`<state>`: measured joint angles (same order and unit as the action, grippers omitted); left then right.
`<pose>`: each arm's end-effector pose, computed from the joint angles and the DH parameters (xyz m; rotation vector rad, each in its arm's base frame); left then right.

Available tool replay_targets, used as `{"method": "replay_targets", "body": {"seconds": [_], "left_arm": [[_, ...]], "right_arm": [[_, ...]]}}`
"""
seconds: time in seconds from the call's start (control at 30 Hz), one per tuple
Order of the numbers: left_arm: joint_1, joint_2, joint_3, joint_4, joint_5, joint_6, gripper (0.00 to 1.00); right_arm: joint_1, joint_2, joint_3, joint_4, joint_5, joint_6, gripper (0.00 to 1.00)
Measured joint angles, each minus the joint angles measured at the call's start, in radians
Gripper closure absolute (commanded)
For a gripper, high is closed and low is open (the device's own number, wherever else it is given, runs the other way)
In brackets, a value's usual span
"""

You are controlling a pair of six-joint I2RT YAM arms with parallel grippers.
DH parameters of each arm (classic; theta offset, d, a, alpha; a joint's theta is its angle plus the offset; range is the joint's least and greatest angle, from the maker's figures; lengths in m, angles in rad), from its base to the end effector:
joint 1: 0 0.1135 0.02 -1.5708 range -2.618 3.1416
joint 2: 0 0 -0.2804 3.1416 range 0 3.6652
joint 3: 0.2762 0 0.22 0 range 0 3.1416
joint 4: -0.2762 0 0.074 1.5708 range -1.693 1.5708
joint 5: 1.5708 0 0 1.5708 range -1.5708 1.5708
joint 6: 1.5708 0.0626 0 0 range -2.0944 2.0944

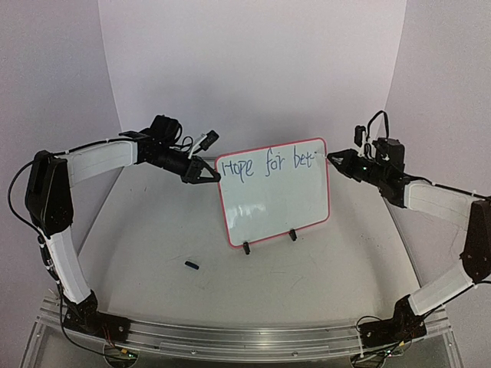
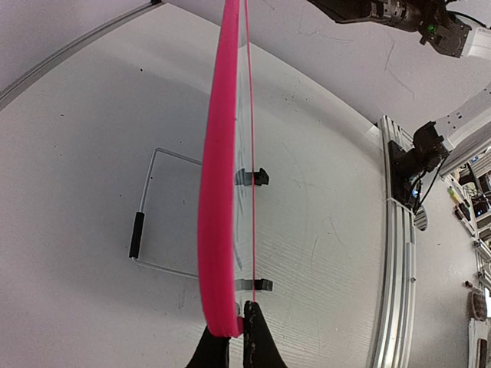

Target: Write a sentence on the whiteboard

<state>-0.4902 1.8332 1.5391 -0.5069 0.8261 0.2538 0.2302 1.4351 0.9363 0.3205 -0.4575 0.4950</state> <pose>0.3257 -0.2260 0.2968 1.1932 1.9561 -1.0896 0.3099 0.1010 0.3197 -0.1090 1.8201 0.9203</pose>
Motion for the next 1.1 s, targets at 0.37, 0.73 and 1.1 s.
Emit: {"method": "replay_targets", "body": {"seconds": [0.37, 0.73, 1.1], "left_arm": [[0.0, 0.0, 0.0, 0.0, 0.0, 0.0, 1.0], [0.0, 0.0, 0.0, 0.0, 0.0, 0.0, 1.0], [0.0, 0.0, 0.0, 0.0, -0.002, -0.001, 1.0]], "right_arm": [[0.0, -0.002, 0.037, 0.007, -0.027, 0.006, 1.0], [0.0, 0.054, 0.052, 0.008, -0.032, 0.005, 1.0], [0.0, 0.052, 0.0, 0.023, -0.03, 0.007, 1.0]]}}
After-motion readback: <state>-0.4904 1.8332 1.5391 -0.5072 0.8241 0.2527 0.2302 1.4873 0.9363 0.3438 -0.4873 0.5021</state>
